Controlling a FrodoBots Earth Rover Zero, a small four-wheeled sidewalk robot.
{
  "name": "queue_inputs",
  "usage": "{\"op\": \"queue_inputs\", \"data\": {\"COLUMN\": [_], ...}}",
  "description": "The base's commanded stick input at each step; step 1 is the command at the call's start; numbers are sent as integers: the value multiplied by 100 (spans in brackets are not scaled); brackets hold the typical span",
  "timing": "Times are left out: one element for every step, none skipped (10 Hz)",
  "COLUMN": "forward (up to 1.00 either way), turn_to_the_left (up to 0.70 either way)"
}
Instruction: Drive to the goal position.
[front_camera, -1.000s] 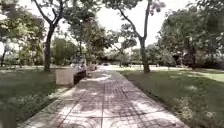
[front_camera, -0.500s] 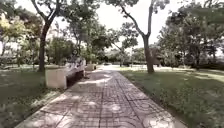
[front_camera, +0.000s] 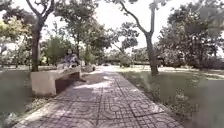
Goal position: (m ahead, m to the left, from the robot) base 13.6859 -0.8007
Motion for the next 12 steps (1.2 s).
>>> {"op": "queue_inputs", "data": {"forward": [100, 100, 100, 100, 100, 100, 100, 100, 100, 100, 100, 100], "turn_to_the_left": [0, 0, 0, 0, 0, 0, 0, 0, 0, 0, 0, 0]}}
